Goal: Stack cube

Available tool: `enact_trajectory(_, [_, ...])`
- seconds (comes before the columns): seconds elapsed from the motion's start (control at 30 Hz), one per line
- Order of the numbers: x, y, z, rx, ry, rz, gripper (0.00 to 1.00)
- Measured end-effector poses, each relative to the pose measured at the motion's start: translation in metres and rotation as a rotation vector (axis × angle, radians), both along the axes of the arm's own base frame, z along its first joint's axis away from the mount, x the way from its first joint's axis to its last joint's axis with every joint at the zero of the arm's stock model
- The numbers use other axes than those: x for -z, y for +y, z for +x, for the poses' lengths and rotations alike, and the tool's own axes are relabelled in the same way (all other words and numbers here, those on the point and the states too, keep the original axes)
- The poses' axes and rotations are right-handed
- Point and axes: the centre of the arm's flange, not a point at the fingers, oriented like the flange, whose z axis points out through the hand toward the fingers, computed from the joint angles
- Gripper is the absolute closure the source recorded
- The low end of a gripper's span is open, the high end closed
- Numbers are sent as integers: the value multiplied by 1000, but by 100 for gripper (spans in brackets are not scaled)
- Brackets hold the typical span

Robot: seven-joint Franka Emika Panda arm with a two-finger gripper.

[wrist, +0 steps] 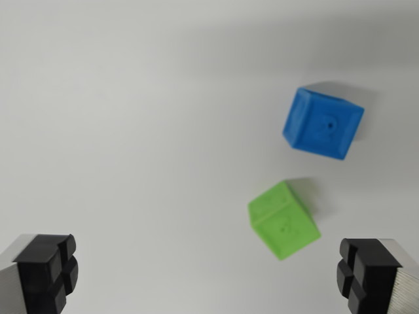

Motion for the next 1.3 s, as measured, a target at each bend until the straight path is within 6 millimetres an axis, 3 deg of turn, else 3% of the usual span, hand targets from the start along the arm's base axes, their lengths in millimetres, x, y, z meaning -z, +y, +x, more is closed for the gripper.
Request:
enact_trajectory(0.7, [59, -44, -9, 62, -9, -11, 0])
enact_trajectory(1.3, [121, -90, -19, 122, -19, -28, 0])
